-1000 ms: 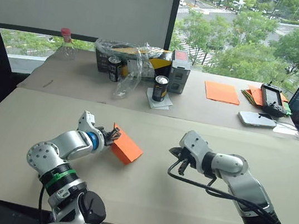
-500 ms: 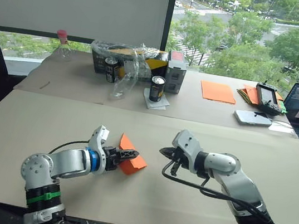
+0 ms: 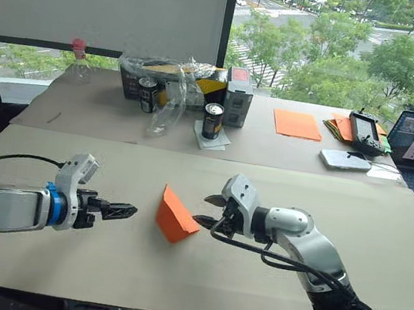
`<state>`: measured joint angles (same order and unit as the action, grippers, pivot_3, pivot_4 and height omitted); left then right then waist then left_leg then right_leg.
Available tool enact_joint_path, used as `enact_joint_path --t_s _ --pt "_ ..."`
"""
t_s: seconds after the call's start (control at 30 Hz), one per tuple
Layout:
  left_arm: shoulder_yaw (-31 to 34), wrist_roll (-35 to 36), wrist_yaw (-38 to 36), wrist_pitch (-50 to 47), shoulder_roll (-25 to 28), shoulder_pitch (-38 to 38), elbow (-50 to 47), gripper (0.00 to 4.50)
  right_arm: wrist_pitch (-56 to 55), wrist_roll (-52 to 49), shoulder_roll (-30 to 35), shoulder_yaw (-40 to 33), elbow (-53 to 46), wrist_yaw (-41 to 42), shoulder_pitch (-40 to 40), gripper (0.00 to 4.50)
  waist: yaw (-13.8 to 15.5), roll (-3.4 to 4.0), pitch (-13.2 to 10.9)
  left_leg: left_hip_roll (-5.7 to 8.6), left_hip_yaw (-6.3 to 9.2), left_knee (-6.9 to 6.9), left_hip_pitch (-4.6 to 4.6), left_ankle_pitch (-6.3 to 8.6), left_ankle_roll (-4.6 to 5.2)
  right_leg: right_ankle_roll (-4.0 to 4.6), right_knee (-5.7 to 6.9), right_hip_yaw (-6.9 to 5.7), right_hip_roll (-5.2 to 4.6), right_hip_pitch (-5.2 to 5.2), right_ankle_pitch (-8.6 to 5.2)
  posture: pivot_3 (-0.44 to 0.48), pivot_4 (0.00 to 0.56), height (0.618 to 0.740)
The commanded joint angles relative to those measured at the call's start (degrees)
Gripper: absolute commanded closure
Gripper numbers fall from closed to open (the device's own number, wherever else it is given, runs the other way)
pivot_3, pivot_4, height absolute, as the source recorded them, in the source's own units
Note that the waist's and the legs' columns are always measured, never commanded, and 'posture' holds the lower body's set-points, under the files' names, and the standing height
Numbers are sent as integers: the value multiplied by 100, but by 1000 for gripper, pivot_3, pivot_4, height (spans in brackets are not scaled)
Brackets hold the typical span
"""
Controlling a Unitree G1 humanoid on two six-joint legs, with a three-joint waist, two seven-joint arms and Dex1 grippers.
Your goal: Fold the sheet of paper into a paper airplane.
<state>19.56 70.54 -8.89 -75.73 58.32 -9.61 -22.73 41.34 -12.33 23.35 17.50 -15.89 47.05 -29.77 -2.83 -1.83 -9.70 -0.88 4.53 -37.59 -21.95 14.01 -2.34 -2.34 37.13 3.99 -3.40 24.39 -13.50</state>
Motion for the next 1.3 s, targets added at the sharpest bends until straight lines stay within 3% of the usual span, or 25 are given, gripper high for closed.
enact_joint_path --t_s 0.03,0.13,0.33,0.47,0.67,0.77,0.8,1.07,1.3 --pt "-406 -1745 -2010 1969 611 970 -363 0 452 -187 -233 44 -425 -266 -58 48 13 6 -1 1 -4 17 12 -2 -4 2 -3 2 -2 -3 -1 0 150 730" --pt "-548 -2327 -2761 2788 602 1318 -161 0 678 6 -351 211 -434 -565 -39 48 72 6 -2 -4 -7 49 21 -12 -19 14 -7 -3 -1 -3 -8 0 150 730" --pt "-765 -2712 -3449 2992 501 1228 244 0 843 111 -436 365 -375 -956 25 48 55 4 -3 -4 -1 46 10 -13 -18 12 -10 -10 -3 -2 -9 0 150 730" --pt "-908 -3000 -3706 3089 459 1088 424 0 750 272 -412 475 -300 -1140 -34 1146 24 4 -3 -7 1 47 11 -12 -16 10 -7 -11 -1 0 -9 0 150 730" --pt "-1120 -3284 -3815 2978 249 767 680 0 243 619 -28 902 -322 -899 -141 3247 18 4 -3 -7 1 47 12 -12 -15 10 -6 -11 0 0 -10 0 150 730" --pt "-1067 -3207 -3732 2807 -18 473 859 0 -616 1034 433 1249 -175 -518 -246 4302 20 3 -4 -7 1 46 10 -12 -15 9 -6 -11 0 0 -10 0 150 730" --pt "-1040 -3200 -3729 2811 -99 397 896 0 -927 1175 581 1317 -85 -413 -278 4453 29 1 -4 -6 1 46 12 -12 -15 8 -6 -12 0 -2 -10 0 150 730" --pt "-964 -3411 -3960 3574 -628 59 1025 0 -4172 1904 1439 1408 1064 297 -333 4453 20 -4 -5 -8 2 41 12 -10 -12 7 -6 -13 0 -3 -9 0 150 730" --pt "-1485 -3953 -4121 4159 -1037 -188 1180 0 -5647 2042 1490 1262 1878 631 -360 4453 24 -5 -5 -6 0 40 16 -10 -12 9 -4 -10 -1 -7 -8 0 150 730"
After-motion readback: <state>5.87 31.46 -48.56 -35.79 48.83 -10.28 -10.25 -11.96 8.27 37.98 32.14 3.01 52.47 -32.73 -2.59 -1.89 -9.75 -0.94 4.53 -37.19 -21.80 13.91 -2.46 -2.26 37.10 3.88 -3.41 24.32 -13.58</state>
